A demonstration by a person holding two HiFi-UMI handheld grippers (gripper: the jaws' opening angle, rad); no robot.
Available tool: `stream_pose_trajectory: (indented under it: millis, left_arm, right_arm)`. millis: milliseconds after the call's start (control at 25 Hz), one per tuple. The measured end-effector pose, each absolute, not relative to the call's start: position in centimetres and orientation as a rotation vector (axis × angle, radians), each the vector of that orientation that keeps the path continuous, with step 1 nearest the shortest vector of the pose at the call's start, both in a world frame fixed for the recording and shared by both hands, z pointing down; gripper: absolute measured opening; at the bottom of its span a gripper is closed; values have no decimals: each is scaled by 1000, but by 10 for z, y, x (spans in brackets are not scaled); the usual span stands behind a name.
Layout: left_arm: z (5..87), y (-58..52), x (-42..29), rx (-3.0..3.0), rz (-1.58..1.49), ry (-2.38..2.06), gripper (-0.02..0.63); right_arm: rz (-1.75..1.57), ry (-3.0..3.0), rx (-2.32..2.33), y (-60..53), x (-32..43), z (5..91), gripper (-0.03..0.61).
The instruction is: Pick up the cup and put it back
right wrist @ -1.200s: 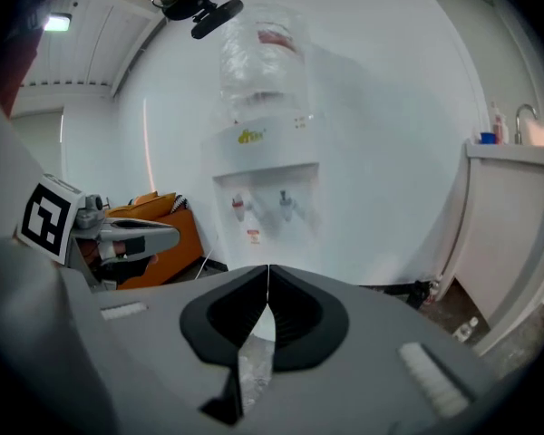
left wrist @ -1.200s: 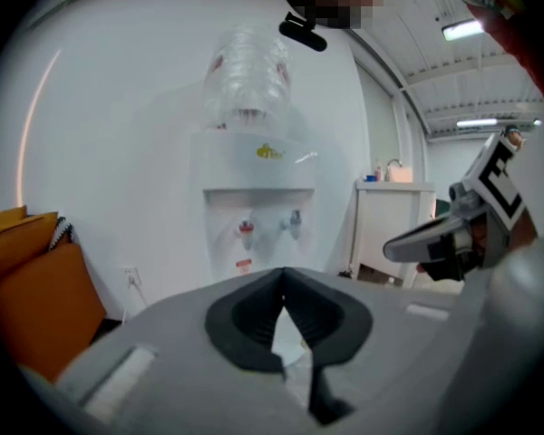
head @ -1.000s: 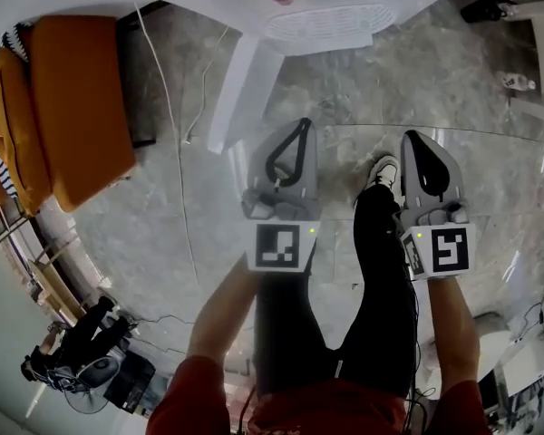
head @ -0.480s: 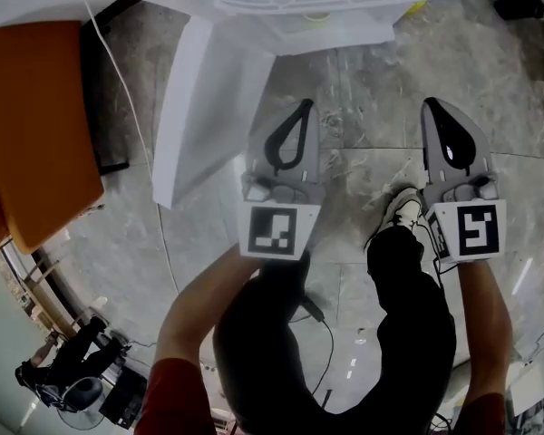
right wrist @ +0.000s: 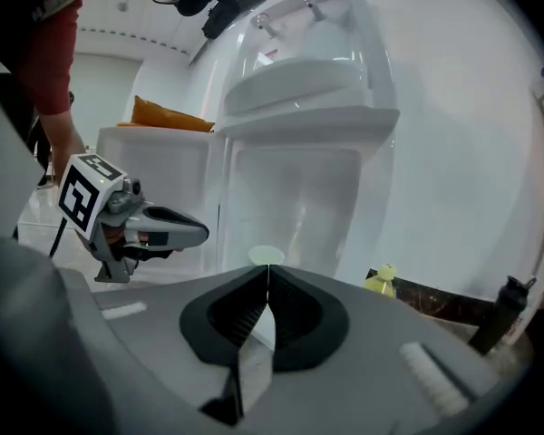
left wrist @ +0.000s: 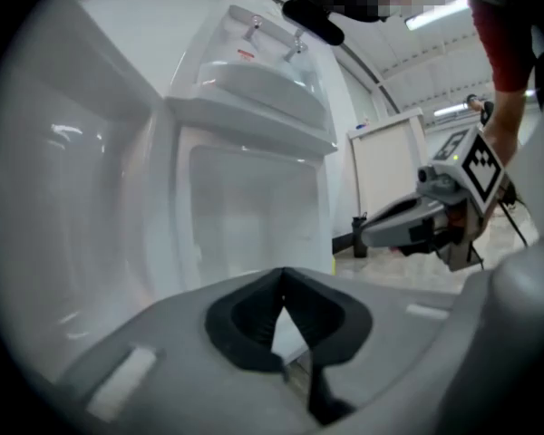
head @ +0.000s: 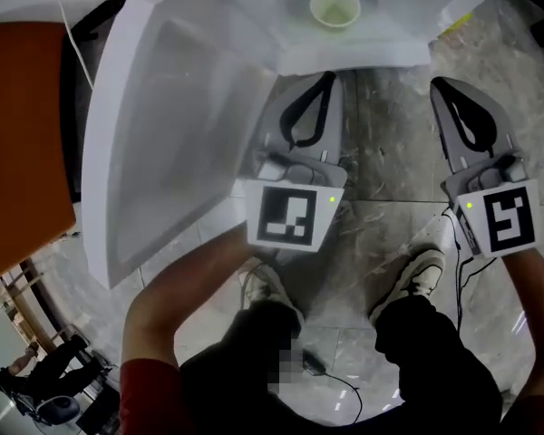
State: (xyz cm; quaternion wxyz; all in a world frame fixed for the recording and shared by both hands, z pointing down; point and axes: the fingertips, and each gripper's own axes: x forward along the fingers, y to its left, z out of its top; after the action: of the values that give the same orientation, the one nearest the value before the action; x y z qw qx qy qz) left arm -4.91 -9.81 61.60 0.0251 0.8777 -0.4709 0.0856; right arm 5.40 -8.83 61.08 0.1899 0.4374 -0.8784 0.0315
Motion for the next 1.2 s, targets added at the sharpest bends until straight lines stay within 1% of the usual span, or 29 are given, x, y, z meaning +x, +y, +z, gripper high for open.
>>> stream_pose_trajectory:
  millis: [160, 440, 560, 760, 1200]
  left_arm:
    - [639, -105, -58, 2702, 255, -1460, 2]
    - [648, -113, -54, 2740, 267, -1431, 2]
    - [648, -112, -52, 2745, 272, -1440, 2]
    - [650, -116, -53, 2688, 224, -1477, 2]
    - [670, -121, -62, 2614, 284, -1532, 2]
  right_arm:
    - [69, -2479, 1267, -104, 50, 635, 2]
    - [125, -2482, 1253, -105, 36, 659, 2]
    - [197, -2497, 1326, -107, 38, 662, 2]
    - [154, -2500, 1368, -114, 41, 667, 2]
    - [144, -2533, 1271, -99, 27, 673, 2]
